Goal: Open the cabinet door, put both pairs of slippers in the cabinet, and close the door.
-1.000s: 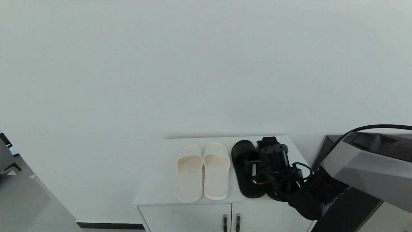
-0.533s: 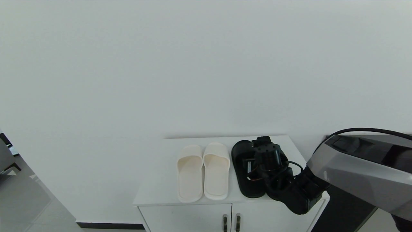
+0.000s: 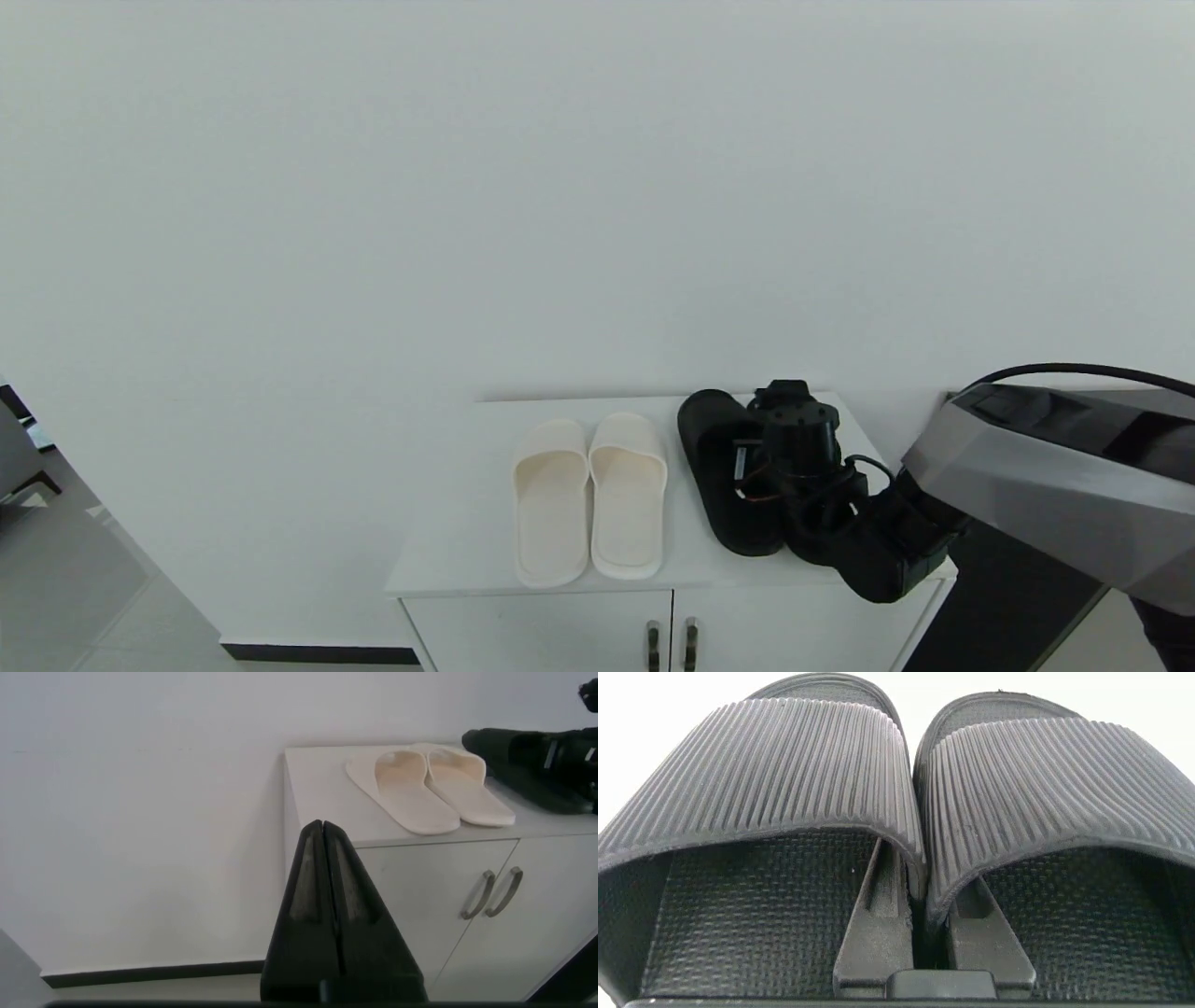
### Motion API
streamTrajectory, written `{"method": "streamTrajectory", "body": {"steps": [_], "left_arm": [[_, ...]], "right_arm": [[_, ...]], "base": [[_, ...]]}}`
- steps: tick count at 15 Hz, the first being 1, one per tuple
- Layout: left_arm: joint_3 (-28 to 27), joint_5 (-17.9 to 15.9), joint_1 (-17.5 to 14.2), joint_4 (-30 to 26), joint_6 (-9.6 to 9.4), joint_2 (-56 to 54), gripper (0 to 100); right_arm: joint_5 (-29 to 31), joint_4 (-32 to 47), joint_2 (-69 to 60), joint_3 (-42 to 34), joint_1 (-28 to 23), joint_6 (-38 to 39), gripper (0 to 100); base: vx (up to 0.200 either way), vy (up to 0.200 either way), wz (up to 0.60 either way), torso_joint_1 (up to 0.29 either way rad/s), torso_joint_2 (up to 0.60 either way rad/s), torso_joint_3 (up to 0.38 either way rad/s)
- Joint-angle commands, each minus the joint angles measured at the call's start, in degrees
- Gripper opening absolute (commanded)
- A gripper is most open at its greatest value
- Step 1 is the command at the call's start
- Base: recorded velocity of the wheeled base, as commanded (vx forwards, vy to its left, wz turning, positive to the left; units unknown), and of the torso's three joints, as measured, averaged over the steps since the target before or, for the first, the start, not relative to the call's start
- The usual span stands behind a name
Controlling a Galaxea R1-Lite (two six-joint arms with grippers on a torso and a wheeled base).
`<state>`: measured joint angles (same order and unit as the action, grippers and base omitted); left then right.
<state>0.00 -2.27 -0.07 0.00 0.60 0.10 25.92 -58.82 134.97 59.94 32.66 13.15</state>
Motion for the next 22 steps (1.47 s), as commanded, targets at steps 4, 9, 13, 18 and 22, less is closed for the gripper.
{"method": "streamTrajectory", "body": {"steps": [4,9,13,18,22], "left_arm": [[0.0,0.0,0.0,0.0,-0.07,0.0,0],[0.0,0.0,0.0,0.0,-0.07,0.0,0],[0.0,-0.1,0.0,0.0,-0.07,0.0,0],[0.0,-0.1,0.0,0.0,-0.07,0.0,0],[0.0,-0.2,0.0,0.0,-0.07,0.0,0]], "right_arm": [[-18.8,-2.9,-20.3,-17.8,3.6,-0.1,0],[-36.9,-2.9,-31.3,-29.0,6.7,0.2,0],[-39.7,-2.9,-32.7,-31.2,7.4,0.1,0],[-39.8,-3.1,-32.1,-31.9,8.3,0.2,0],[-43.8,-5.9,-32.1,-35.2,8.3,0.0,0]], "base": [[0.0,0.0,0.0,0.0,0.0,0.0],[0.0,0.0,0.0,0.0,0.0,0.0],[0.0,0.0,0.0,0.0,0.0,0.0],[-0.08,0.0,0.0,0.001,0.0,0.003],[-0.2,0.0,0.0,-0.005,0.0,0.001]]}}
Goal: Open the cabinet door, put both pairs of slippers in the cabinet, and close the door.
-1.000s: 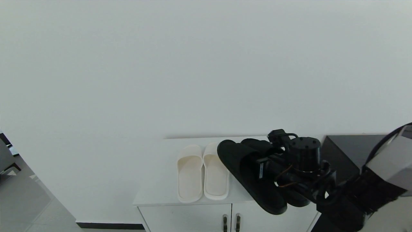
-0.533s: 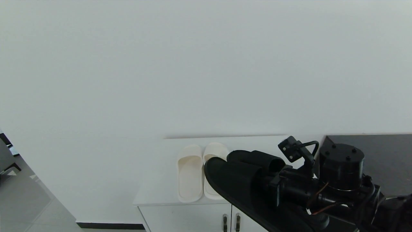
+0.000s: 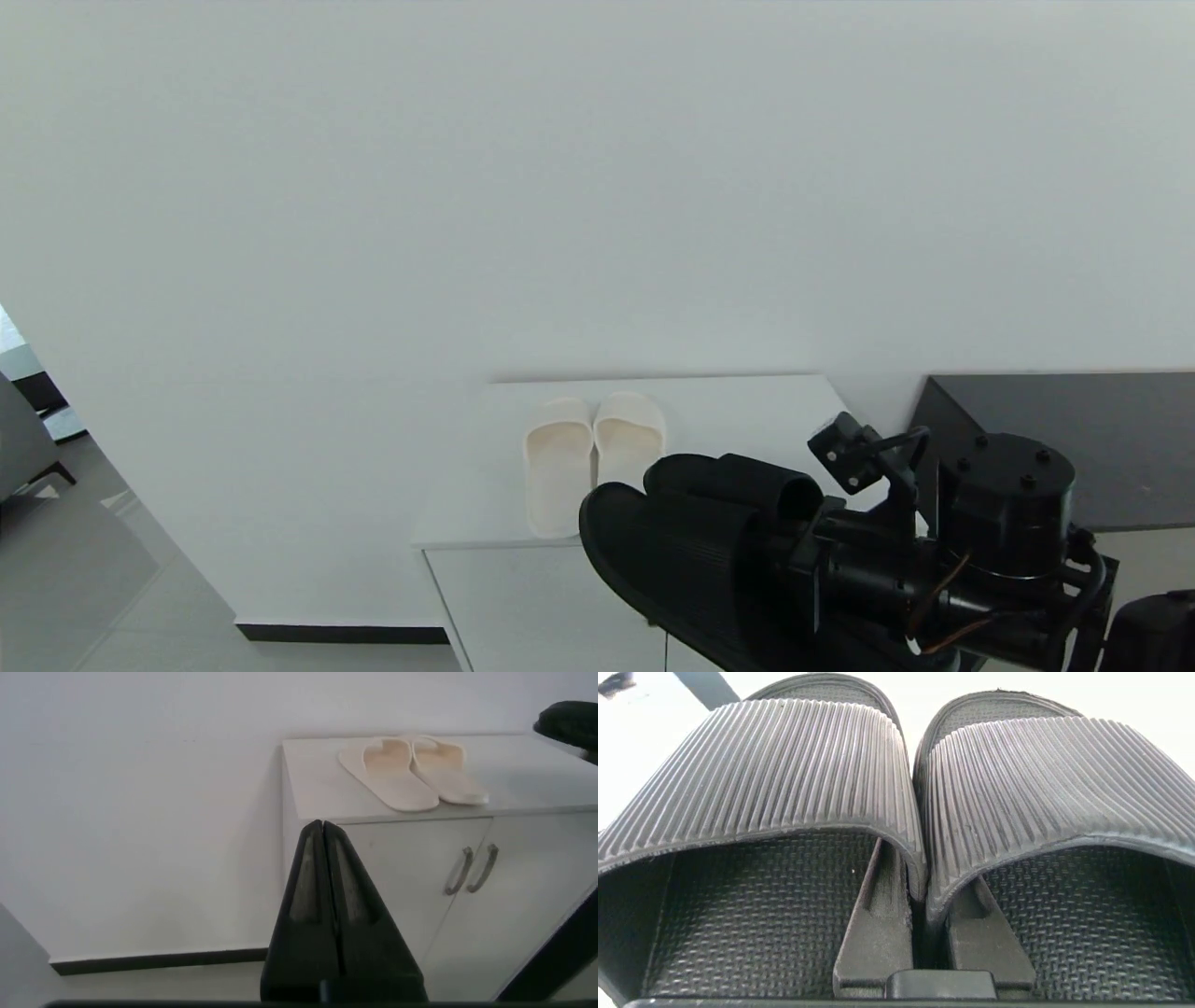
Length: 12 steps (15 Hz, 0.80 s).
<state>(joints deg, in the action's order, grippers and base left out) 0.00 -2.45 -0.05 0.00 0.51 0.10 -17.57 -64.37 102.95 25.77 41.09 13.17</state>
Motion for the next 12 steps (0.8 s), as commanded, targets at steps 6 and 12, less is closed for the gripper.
{"method": "streamTrajectory", "body": {"steps": [6,12], "left_arm": [[0.0,0.0,0.0,0.0,0.1,0.0,0],[0.0,0.1,0.0,0.0,0.02,0.0,0]], "right_arm": [[-6.7,-14.4,3.0,-7.8,-3.5,0.1,0],[-6.9,-16.7,5.4,-10.0,-3.5,-0.2,0]], "base": [[-0.2,0.0,0.0,-0.004,0.0,0.003],[-0.033,0.0,0.0,0.001,0.0,0.0]]}}
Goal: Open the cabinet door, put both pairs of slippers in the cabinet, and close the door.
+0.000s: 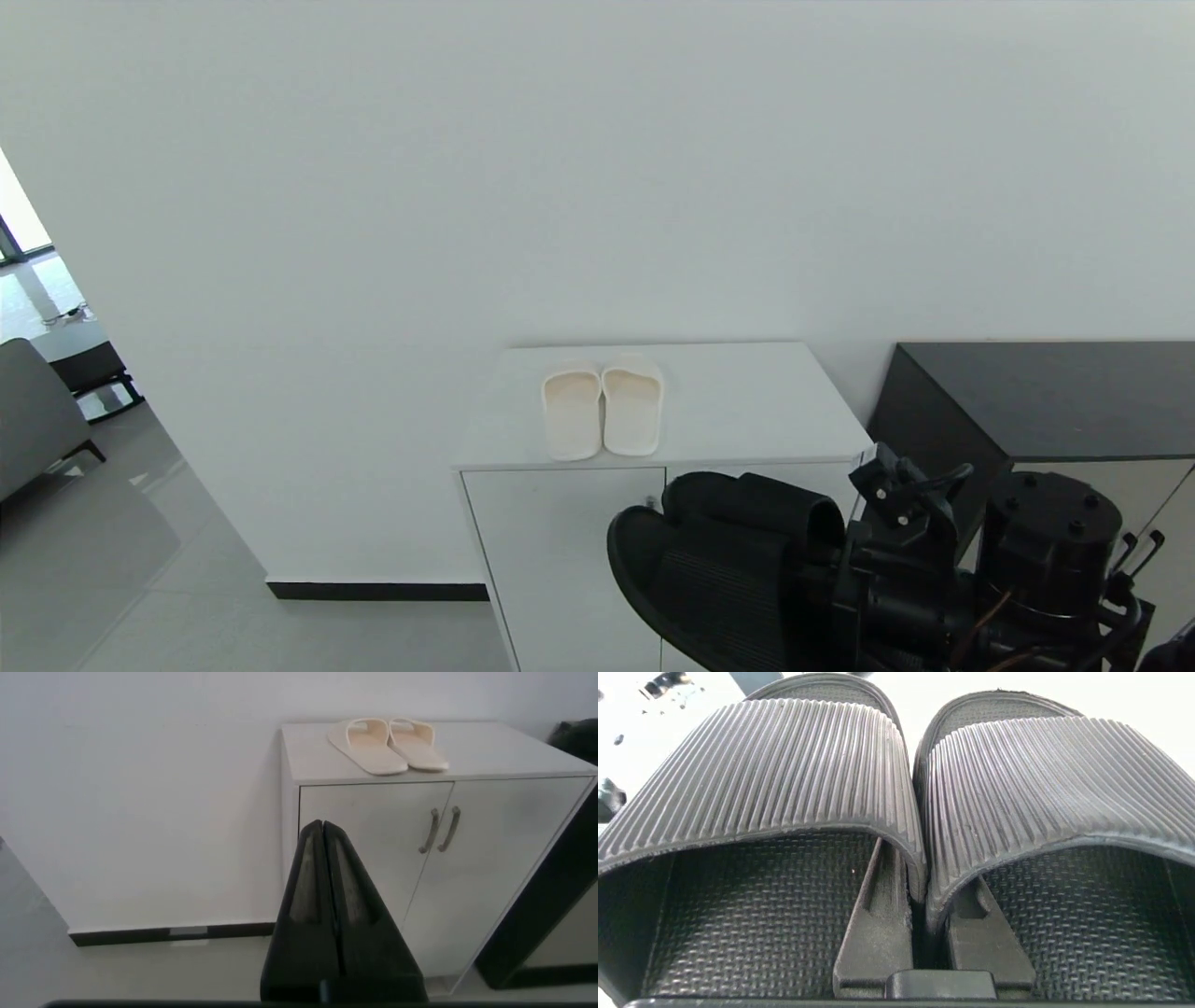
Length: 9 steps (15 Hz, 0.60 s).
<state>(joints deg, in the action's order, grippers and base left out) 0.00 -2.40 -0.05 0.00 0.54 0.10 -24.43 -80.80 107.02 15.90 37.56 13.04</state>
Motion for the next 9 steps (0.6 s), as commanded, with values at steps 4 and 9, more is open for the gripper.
{"method": "streamTrajectory", "body": {"steps": [4,9], "left_arm": [[0.0,0.0,0.0,0.0,0.08,0.0,0],[0.0,-0.1,0.0,0.0,-0.01,0.0,0]], "right_arm": [[0.2,-8.7,6.8,-1.7,0.1,0.1,0],[0.1,-9.2,8.5,-3.6,0.1,-2.2,0]], "base": [[0.0,-0.15,0.0,0.001,0.0,0.001],[0.0,-0.12,0.0,0.003,0.0,-0.001]]}}
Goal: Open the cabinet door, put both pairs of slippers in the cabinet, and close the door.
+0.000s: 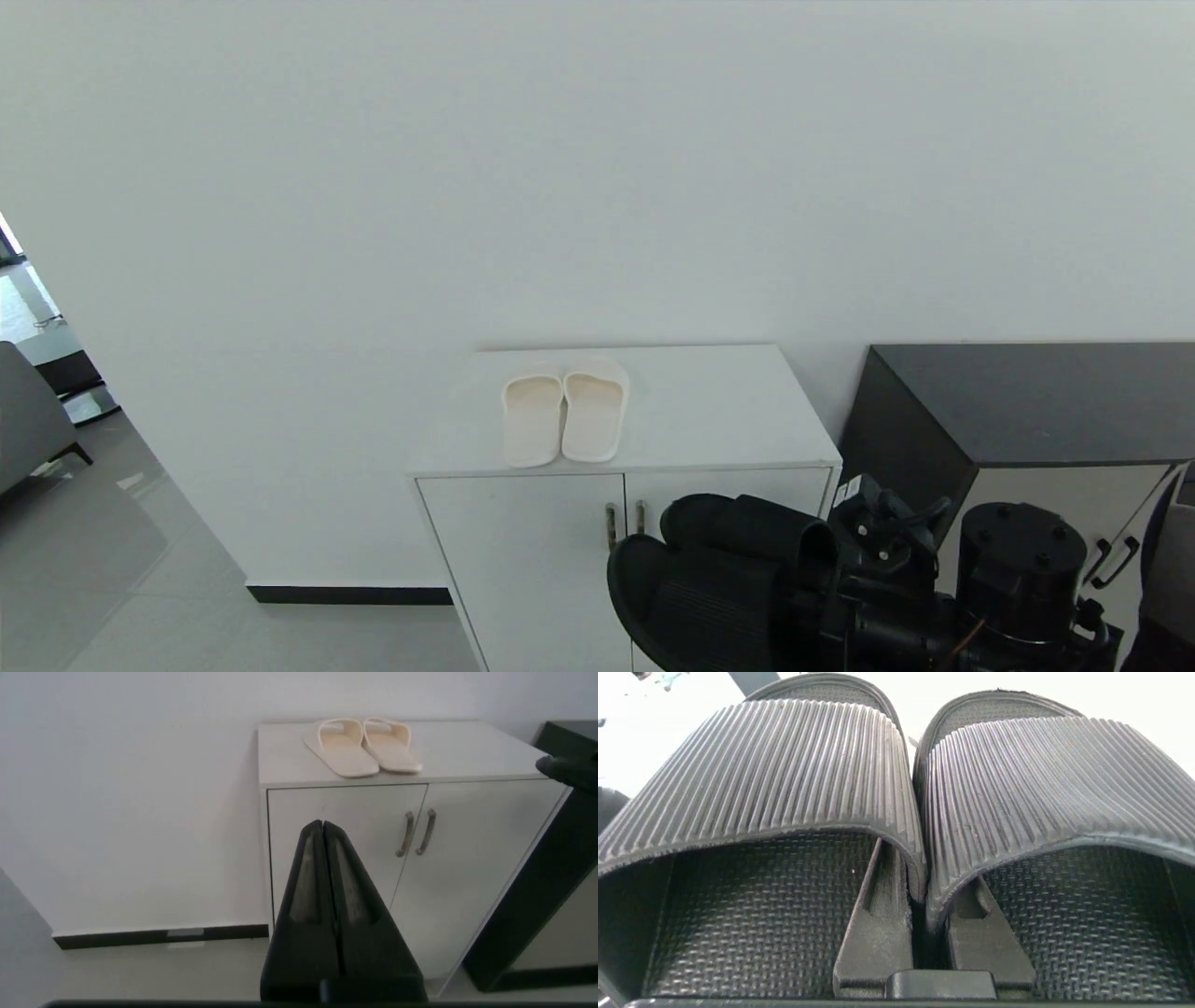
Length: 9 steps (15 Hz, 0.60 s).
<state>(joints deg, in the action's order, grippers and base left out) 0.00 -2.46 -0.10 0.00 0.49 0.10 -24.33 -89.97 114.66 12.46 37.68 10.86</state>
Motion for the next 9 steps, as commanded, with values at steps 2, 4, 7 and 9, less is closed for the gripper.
{"method": "streamTrajectory", "body": {"steps": [2,4,7,9], "left_arm": [[0.0,0.0,0.0,0.0,0.04,0.0,0],[0.0,0.0,0.0,0.0,0.04,0.0,0],[0.0,0.0,0.0,0.0,0.04,0.0,0],[0.0,0.0,0.0,0.0,0.04,0.0,0]], "right_arm": [[0.0,0.0,0.7,-0.3,0.0,-0.1,0],[0.0,0.0,0.7,-0.7,0.0,-0.1,0],[0.0,0.0,0.7,-0.7,0.0,-0.1,0],[-0.1,0.0,0.7,-0.7,0.0,-0.1,0]], "base": [[0.0,0.0,0.0,0.0,0.0,0.0],[0.0,0.0,0.0,0.0,0.0,0.0],[0.0,0.0,0.0,0.0,0.0,0.0],[0.0,0.0,0.0,0.0,0.0,0.0]]}}
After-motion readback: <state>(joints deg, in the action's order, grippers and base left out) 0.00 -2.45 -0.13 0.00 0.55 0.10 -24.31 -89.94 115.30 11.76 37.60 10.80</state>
